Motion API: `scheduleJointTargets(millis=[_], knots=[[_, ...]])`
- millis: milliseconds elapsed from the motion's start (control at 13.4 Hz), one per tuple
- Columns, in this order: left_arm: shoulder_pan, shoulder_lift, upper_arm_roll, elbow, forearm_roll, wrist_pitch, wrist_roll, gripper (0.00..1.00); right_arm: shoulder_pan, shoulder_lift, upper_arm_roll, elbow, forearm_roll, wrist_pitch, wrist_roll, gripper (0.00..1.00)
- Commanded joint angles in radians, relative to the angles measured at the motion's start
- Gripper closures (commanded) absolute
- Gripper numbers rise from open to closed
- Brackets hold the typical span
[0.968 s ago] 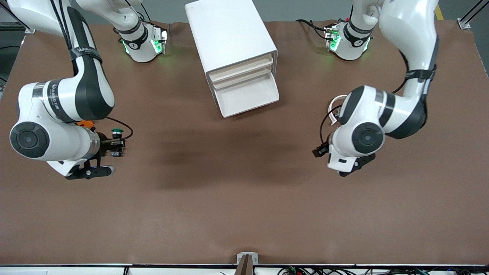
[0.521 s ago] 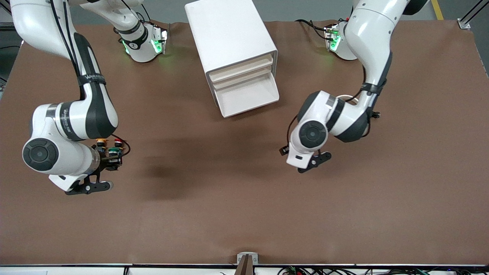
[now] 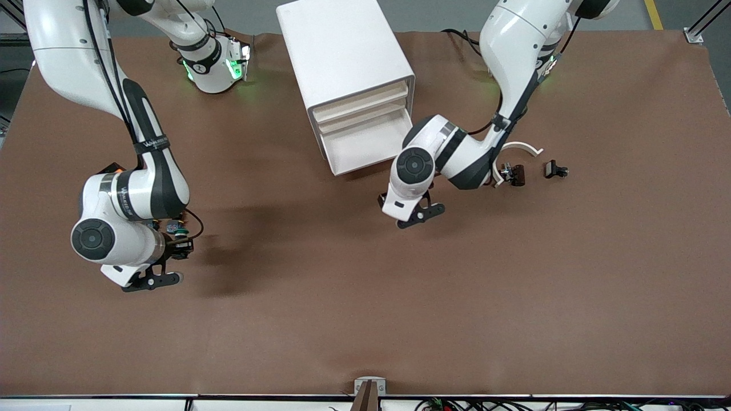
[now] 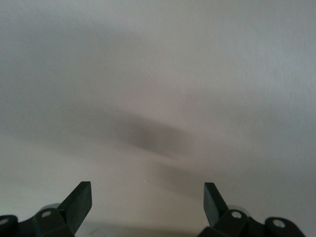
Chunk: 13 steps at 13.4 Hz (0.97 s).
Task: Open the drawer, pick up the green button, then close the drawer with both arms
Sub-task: 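Push the drawer shut with the left gripper while the right gripper lowers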
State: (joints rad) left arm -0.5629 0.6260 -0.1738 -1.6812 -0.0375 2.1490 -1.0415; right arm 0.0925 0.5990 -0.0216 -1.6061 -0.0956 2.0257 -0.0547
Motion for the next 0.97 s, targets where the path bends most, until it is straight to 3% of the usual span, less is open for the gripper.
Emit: scheduleJointTargets(millis=[0,298,894], knots=[[0.020,-0.055,-0.059,-0.117,-0.028,0.069,-0.005,0.00,-0.008,-0.004,0.011,-0.018,-0.013,0.002,-0.004,0.81],[0.014,-0.043,-0.142,-0.118,-0.059,0.060,-0.012,0.00,0.001,-0.001,0.011,-0.052,-0.012,-0.001,0.019,0.80],[0.002,-0.040,-0.231,-0.111,-0.070,-0.035,-0.057,0.00,-0.002,0.024,0.014,-0.084,-0.010,-0.015,0.045,0.78]])
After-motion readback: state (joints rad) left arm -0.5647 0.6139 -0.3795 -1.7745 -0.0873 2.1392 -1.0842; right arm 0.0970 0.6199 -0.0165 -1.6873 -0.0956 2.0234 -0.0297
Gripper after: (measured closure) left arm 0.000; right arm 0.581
